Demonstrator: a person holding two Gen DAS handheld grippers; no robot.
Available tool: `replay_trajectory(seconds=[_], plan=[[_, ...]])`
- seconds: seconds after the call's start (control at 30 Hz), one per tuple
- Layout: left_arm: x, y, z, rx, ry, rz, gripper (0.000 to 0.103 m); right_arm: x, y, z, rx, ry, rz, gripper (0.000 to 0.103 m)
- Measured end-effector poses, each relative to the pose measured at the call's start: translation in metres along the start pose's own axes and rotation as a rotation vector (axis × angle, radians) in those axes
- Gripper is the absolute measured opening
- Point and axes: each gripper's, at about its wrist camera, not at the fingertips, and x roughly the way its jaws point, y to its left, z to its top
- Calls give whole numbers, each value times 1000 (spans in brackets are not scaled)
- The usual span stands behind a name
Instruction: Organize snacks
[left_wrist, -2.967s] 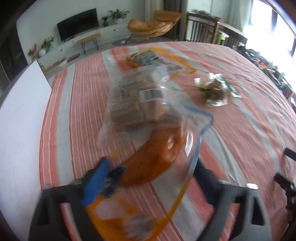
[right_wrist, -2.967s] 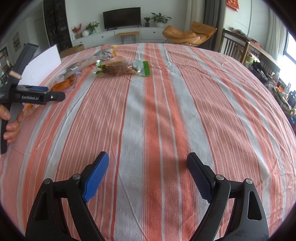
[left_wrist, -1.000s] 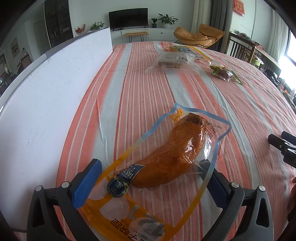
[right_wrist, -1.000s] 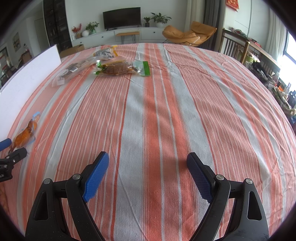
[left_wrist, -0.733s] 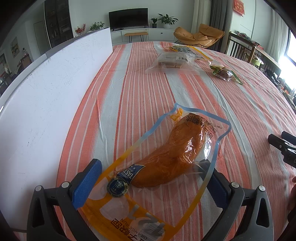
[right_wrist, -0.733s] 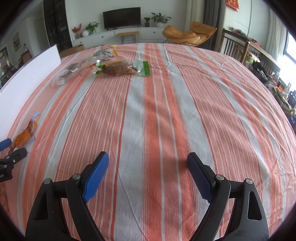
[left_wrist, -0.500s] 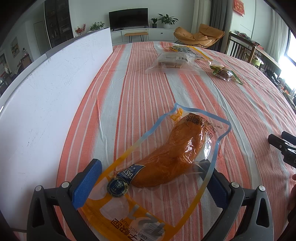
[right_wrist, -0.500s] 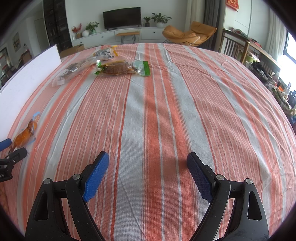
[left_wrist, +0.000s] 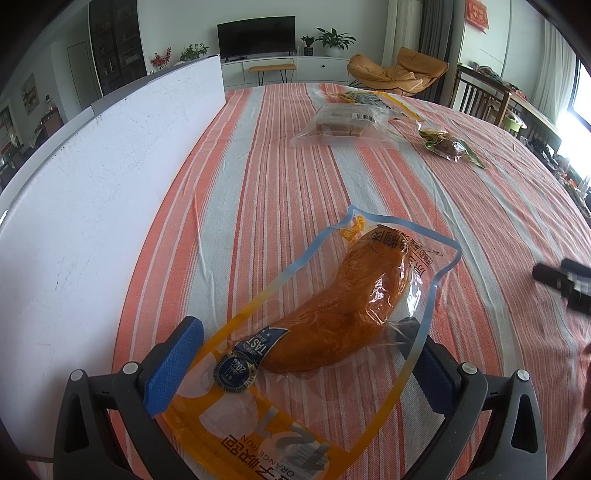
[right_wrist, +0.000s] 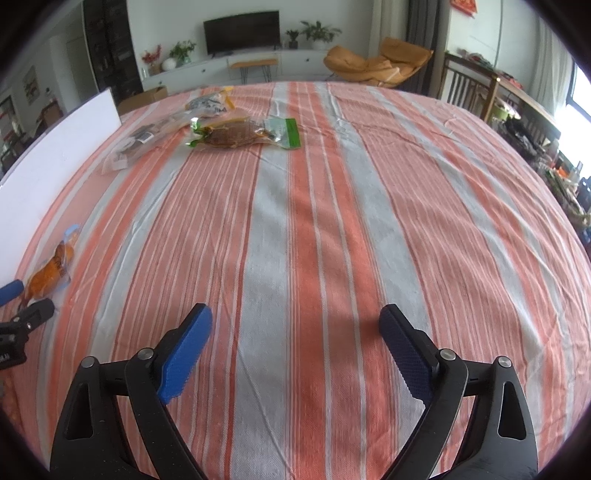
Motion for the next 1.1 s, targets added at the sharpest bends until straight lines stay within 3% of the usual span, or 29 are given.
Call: replay_trajectory(seconds=[0.1,0.2,0.33,0.47,0.6,0.67,0.9,1.1], plan=[[0,0,0,0,0,0,103,12,-10,38,93,67,100,92],[0,0,0,0,0,0,103,16,-16,96,231,-7,162,92],[0,0,0,0,0,0,103,49,17,174,214,6,159,90],[0,0,0,0,-1,-1,103,80,55,204,133,13,94,90],[0,0,0,0,-1,-1,103,106,72,194,40,45,58,88],[1,0,1,0,-1,-1,103,112,73,179,-6,64,51,78],[1,0,0,0,-1,-1,103,72,70,119,-249,35,175,78],[1,0,0,0,-2,-1,103,31,60,62,-450,-5,186,79]])
